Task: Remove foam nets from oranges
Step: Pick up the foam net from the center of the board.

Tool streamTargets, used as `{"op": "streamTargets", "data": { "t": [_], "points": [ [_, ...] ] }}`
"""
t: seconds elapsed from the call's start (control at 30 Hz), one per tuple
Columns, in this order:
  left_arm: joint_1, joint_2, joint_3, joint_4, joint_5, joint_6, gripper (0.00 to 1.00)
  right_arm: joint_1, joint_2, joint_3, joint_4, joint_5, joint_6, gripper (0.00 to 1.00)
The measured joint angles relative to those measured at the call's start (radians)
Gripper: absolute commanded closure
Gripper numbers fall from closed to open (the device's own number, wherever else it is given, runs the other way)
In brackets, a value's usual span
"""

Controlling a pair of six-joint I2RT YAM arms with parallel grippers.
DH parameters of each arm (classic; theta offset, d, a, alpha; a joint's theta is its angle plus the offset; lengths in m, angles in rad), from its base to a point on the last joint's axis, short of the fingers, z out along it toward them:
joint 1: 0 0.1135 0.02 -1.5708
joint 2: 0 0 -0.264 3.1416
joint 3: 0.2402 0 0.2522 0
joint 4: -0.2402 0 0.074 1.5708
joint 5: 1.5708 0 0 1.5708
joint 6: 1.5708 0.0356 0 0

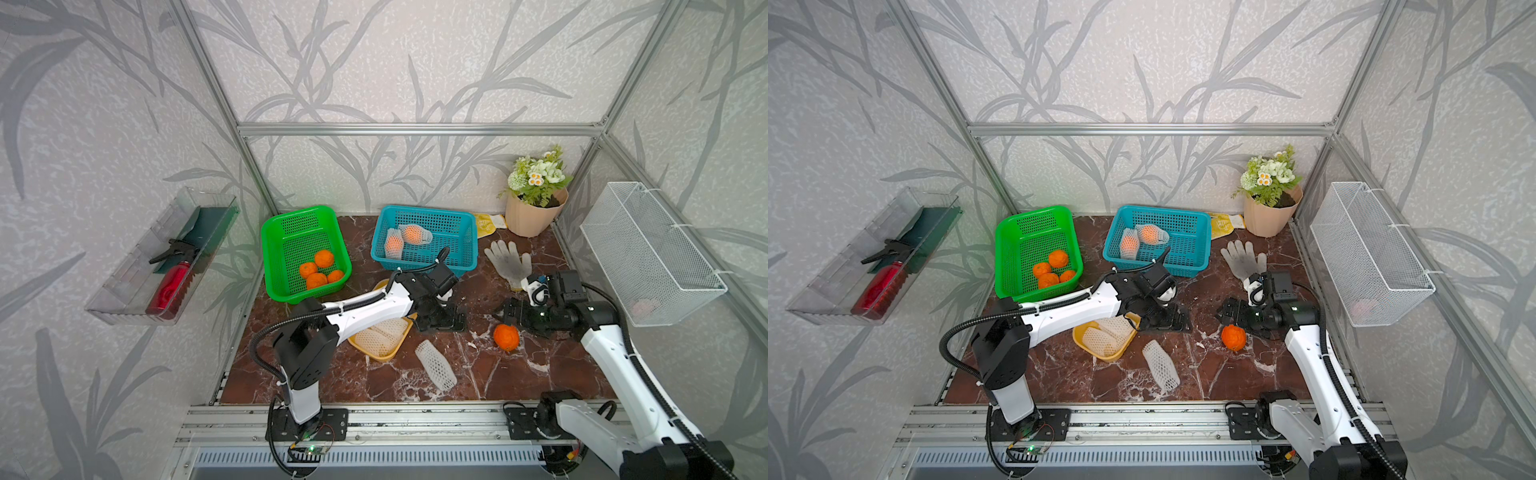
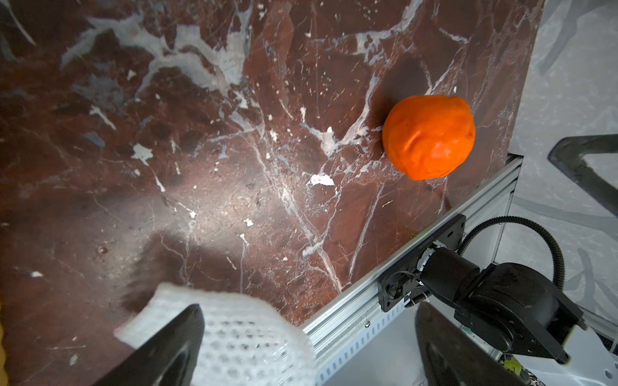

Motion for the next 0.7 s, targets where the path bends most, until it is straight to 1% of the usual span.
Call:
{"op": "streamTargets", "data": {
  "t": [0.27,0.43,0.57,0.7],
  "points": [
    [-0.017,0.001,-0.051,-0.023,0.027,-0.007,0.06,0.0,-0.001,0.0,-0.006,-0.029,-0.016,0.01],
    [-0.035,-0.01,-0.065,-0.081,0.0,-0.002,0.06,0.0,-0.002,-0.004,-0.003,-0.072,-0.017,0.01],
    [-0.04,-0.106,-0.069,-0.159,-0.043,0.003,0.06,0.02,-0.014,-0.024,0.011,-0.124,-0.013,0.01],
    [-0.057,-0.284,-0.086,-0.274,-0.094,-0.011,0.06,0.048,-0.027,-0.038,0.018,-0.159,-0.007,0.01]
  ]
}}
